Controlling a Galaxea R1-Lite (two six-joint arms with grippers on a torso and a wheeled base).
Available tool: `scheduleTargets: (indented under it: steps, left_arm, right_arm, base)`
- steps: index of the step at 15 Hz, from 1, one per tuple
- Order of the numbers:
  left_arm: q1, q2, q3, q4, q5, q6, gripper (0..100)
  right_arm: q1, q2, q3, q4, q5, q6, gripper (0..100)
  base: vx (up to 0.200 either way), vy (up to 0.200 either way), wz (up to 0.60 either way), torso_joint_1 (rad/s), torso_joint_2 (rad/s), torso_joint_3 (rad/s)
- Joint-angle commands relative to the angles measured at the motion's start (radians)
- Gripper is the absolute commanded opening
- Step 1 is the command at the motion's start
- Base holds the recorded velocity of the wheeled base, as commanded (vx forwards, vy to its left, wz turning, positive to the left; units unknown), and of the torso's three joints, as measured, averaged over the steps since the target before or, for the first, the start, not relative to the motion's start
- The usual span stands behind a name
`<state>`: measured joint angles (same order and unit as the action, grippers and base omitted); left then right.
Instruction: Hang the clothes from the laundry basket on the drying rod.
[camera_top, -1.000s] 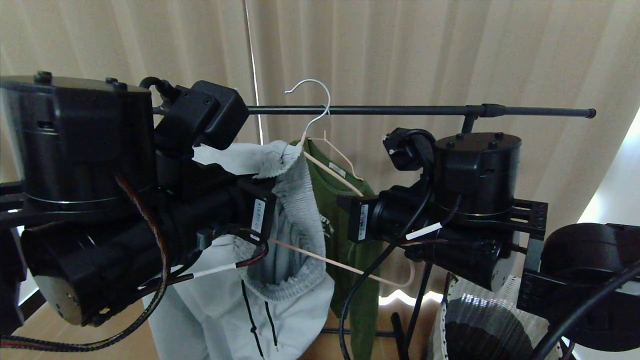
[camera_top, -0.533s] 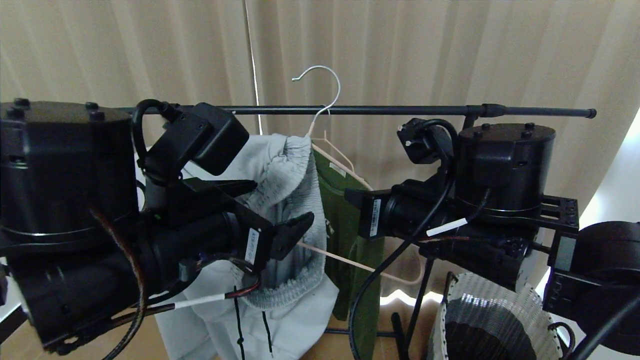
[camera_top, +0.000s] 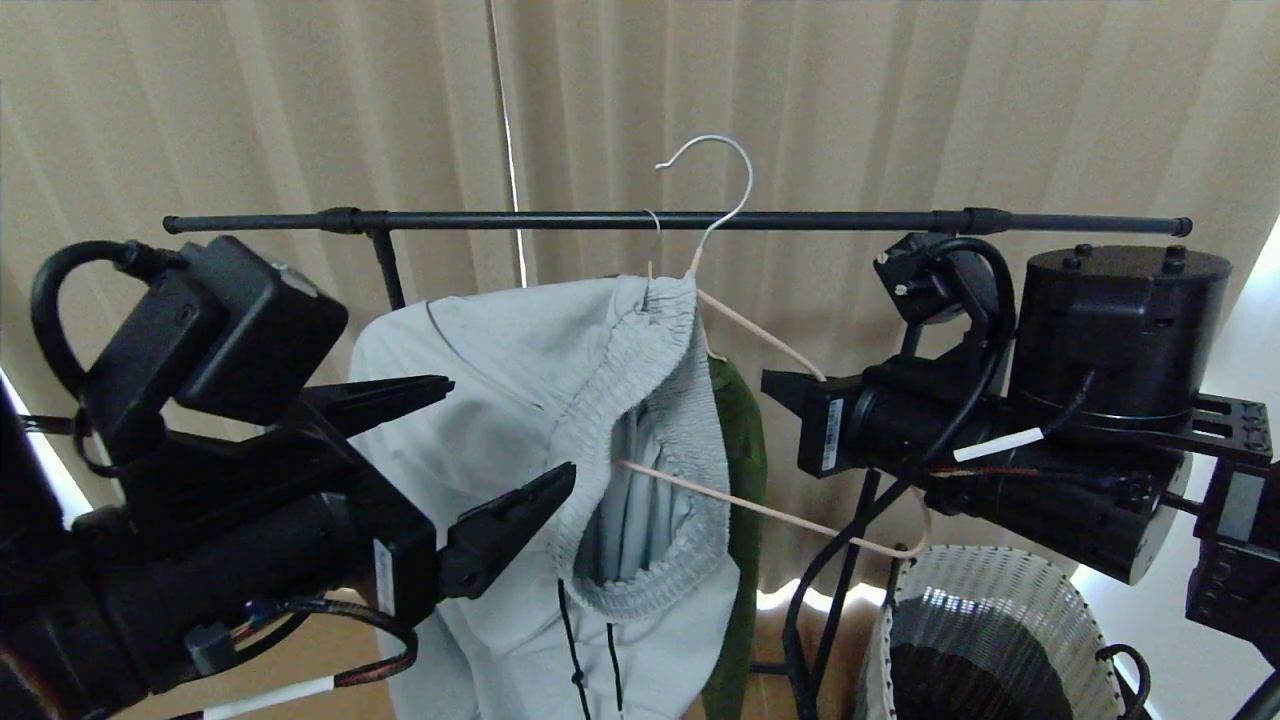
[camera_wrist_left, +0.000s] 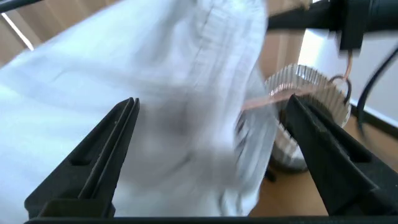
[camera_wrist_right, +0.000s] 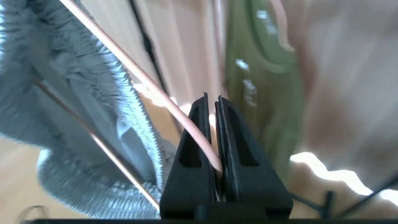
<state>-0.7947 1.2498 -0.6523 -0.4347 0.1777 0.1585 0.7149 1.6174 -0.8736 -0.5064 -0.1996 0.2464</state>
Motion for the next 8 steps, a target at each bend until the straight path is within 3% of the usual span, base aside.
scheduleTargets:
  steps: [1, 4, 8]
  left_arm:
    - [0.041, -0.056, 0.034, 0.001, 0.0, 0.026, 100]
    - [0.127, -0.076, 0.076, -0.003, -0.014, 0.131, 100]
    - [0.14, -0.098, 0.076, -0.013, -0.089, 0.24, 100]
  right_arm:
    - [-0.041, -0.044, 0.039, 0.0, 0.0, -0.038, 0]
    - [-0.063, -0.073, 0.082, 0.0, 0.002, -0.067, 0]
    - [-0.08, -0.082, 0.114, 0.0, 0.005, -0.101, 0]
  base:
    - [0.0, 0.0, 0.0, 0.0, 0.0, 0.0]
    - [0.0, 0.0, 0.0, 0.0, 0.0, 0.0]
    - [0.0, 0.0, 0.0, 0.0, 0.0, 0.0]
